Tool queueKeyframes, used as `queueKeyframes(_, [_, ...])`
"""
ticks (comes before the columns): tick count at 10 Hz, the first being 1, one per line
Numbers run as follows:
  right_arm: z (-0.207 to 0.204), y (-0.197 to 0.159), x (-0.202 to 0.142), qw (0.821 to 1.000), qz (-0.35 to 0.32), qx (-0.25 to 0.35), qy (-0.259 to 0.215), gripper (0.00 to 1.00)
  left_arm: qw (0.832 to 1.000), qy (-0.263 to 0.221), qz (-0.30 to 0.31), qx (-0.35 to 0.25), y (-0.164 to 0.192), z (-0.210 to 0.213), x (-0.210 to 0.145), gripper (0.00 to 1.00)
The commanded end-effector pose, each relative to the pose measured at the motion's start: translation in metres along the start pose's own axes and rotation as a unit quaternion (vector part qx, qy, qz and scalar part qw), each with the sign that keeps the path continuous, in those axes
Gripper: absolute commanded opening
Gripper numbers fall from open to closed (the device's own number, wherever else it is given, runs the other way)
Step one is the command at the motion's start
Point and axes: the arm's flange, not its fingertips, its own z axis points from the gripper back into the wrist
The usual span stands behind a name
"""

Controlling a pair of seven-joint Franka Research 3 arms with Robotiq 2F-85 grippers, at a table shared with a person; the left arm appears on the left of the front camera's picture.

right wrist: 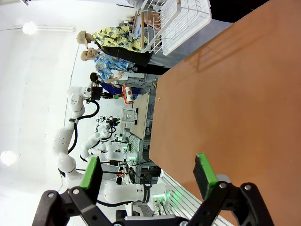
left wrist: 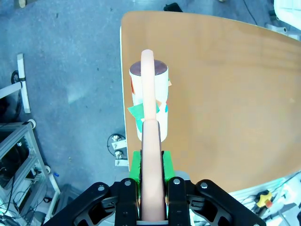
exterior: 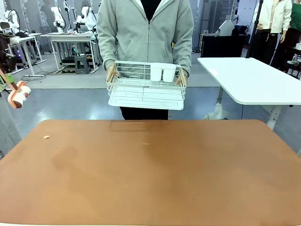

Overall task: Clean the table.
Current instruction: Clean the table with the Lint Roller when the human lifts the Dish drying rack.

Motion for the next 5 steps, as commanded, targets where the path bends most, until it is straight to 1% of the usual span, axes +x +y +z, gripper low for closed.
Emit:
queueKeyframes(1, [-0.001, 0.003, 0.0, 1.0, 0.003, 0.007, -0.004, 1.0, 1.0, 0.014, -0.013, -0.002, 0.002, -0.011, 0.001, 0.21])
queueKeyframes(4, [-0.001, 0.003, 0.0, 1.0, 0.003, 0.007, -0.004, 1.0, 0.998, 0.05, -0.025, 0.021, 0.002, -0.038, -0.005, 0.21])
queueKeyframes(5, [-0.001, 0.003, 0.0, 1.0, 0.003, 0.007, -0.004, 1.0, 0.998, 0.06, -0.023, 0.023, 0.002, -0.053, -0.003, 0.21])
